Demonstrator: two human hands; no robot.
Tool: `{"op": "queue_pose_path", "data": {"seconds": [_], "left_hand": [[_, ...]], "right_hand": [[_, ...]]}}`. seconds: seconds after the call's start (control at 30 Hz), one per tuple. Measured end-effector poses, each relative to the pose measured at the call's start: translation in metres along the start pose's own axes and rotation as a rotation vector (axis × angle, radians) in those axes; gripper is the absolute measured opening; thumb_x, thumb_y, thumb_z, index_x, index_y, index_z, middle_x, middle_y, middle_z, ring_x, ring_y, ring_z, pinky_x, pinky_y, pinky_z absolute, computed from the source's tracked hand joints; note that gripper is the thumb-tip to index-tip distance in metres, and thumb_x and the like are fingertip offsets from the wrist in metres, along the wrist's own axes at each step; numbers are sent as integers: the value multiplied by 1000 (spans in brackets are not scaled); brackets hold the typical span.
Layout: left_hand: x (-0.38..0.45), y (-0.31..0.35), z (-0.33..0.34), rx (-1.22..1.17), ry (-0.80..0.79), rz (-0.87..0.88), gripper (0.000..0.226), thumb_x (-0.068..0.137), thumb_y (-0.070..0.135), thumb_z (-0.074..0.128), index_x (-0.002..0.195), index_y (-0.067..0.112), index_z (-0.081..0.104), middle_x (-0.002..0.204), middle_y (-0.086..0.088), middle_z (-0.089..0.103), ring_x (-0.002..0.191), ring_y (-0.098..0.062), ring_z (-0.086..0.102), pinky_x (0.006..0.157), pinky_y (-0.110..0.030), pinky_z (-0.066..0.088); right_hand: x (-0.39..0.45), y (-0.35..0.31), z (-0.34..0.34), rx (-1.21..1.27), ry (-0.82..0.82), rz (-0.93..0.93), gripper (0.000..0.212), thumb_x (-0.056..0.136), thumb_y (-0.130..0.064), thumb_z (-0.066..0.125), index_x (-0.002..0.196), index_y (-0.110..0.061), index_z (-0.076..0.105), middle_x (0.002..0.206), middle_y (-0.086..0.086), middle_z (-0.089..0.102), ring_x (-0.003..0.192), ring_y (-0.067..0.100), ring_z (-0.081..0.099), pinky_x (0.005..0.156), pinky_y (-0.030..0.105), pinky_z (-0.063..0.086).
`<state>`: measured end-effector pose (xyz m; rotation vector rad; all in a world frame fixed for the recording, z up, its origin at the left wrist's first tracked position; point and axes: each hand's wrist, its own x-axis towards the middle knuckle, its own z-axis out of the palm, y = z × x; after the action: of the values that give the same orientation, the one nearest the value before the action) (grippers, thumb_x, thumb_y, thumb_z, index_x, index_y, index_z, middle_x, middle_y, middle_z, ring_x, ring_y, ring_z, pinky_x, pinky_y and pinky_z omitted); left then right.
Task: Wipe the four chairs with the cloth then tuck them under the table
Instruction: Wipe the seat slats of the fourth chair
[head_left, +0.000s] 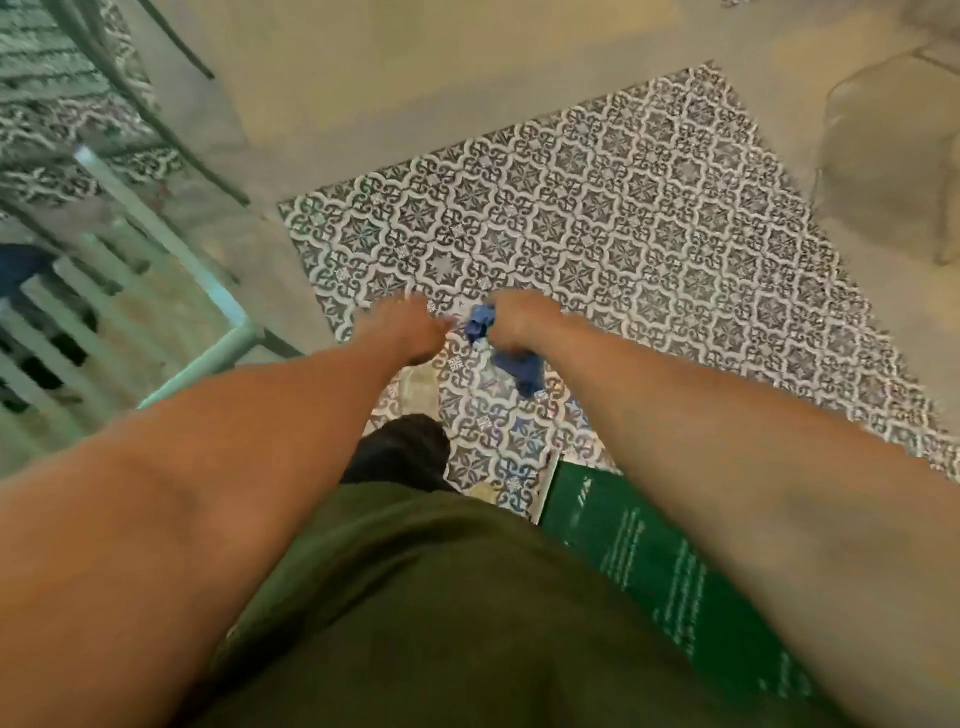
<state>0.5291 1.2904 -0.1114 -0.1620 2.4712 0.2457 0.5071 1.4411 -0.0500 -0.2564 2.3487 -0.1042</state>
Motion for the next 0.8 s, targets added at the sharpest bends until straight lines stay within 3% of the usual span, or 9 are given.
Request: {"op": "queue_pose_path", "data": {"seconds": [0.13, 0.27, 0.33, 0.63, 0.7, 0.8], "left_hand": [[57, -16, -34, -100, 50, -104, 66, 95, 60, 36, 140, 13, 43, 145, -18, 44, 134, -39, 37, 108, -56, 33], [109, -59, -74, -321, 96, -257, 62, 95, 55, 39, 141, 14, 42, 148, -17, 40, 137, -37, 32, 110, -55, 30], [125, -90, -94, -441, 143, -329, 59, 96, 50, 38, 142, 14, 40, 149, -16, 37, 138, -36, 30, 111, -53, 29], [111, -249, -113, -816, 388, -975, 59, 101, 44, 35, 150, 12, 31, 158, -13, 26, 145, -32, 20, 115, -47, 20], [94, -270, -99, -890, 415, -1121, 58, 101, 44, 34, 149, 13, 32, 156, -13, 29, 143, -32, 24, 115, -48, 22], [72, -290, -75, -1023, 426, -1328, 56, 99, 44, 37, 145, 12, 36, 150, -14, 38, 136, -33, 34, 109, -47, 31]], "right_hand": [[73, -26, -46, -93, -15, -25, 43, 91, -16, 58, 133, -11, 49, 127, 13, 57, 111, 30, 56, 76, 31, 42], [143, -75, -98, -227, -72, -106, 43, 89, -13, 58, 131, -10, 51, 127, 12, 56, 112, 30, 56, 89, 35, 48], [174, -110, -120, -295, -93, -172, 41, 88, -14, 59, 128, -11, 52, 125, 12, 57, 108, 30, 57, 85, 35, 49], [250, -353, -143, -811, -196, -797, 34, 83, -10, 59, 118, -9, 55, 114, 13, 61, 105, 31, 59, 84, 35, 50], [243, -408, -129, -974, -226, -951, 27, 86, -8, 57, 112, -8, 49, 105, 13, 55, 102, 31, 58, 82, 35, 49], [231, -479, -98, -1118, -240, -1145, 40, 79, -7, 64, 117, -8, 51, 98, 13, 57, 92, 31, 61, 77, 35, 53]]}}
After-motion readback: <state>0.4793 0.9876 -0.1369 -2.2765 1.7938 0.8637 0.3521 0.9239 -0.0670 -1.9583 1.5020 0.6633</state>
